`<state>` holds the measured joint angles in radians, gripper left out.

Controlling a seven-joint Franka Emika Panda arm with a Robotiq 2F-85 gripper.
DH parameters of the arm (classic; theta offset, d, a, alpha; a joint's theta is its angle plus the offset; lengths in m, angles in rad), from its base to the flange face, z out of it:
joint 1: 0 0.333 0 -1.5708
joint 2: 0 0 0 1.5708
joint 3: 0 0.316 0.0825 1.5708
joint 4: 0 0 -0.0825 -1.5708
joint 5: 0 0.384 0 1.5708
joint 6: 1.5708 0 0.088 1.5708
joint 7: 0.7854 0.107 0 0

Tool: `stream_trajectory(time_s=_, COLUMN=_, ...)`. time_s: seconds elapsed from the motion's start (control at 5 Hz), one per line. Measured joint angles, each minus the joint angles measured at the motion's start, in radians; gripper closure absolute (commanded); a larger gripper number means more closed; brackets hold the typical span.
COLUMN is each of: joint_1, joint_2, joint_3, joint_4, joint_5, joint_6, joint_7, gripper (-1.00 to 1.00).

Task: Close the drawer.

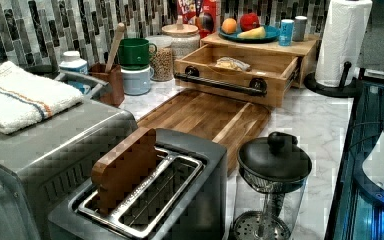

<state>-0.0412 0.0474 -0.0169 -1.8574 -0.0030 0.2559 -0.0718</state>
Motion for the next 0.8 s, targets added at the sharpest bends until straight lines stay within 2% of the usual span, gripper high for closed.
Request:
stream_trajectory(time_s=0.4, joint_1=0.000, joint_2=0.009, joint_3=-0.001, joint_4=0.000, joint_5=0.002, joint_6=0.012, joint_7=-0.001, gripper=1.00)
stream_trajectory(time_s=0.6, joint_1=-0.005, joint_2=0.017, joint_3=0.000, joint_4=-0.003, joint_5=-0.004, joint_6=0.002, joint_7=-0.001, gripper=-1.00)
stream_trajectory(time_s=0.8, joint_1=-0.009, joint_2=0.019, joint_3=0.000, joint_4=-0.004, joint_5=-0.017, joint_6=-0.039, joint_7=-0.054, gripper=-1.00)
